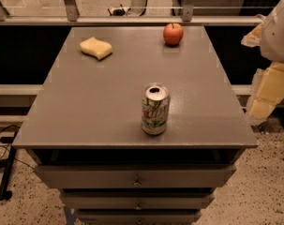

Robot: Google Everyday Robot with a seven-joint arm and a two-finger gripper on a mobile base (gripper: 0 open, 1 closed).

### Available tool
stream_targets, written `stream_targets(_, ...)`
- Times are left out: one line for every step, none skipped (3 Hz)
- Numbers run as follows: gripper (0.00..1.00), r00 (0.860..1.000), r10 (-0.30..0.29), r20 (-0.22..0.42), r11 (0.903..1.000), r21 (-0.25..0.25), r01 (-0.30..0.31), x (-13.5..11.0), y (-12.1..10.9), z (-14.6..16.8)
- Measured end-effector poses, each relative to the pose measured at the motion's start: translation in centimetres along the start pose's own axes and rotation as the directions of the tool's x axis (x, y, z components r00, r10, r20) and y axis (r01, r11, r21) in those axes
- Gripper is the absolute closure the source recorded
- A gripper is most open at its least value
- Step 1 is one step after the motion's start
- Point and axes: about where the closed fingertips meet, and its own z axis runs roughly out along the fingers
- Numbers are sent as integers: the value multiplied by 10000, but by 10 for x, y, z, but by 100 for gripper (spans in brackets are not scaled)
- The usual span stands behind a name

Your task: Move 7up can near apple

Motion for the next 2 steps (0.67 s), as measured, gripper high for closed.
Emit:
stream_targets(0,10000,2,74,10000,47,-2,-1,0,-1)
stream_targets(0,9904,286,1352,9995,-169,-265,-6,3,16)
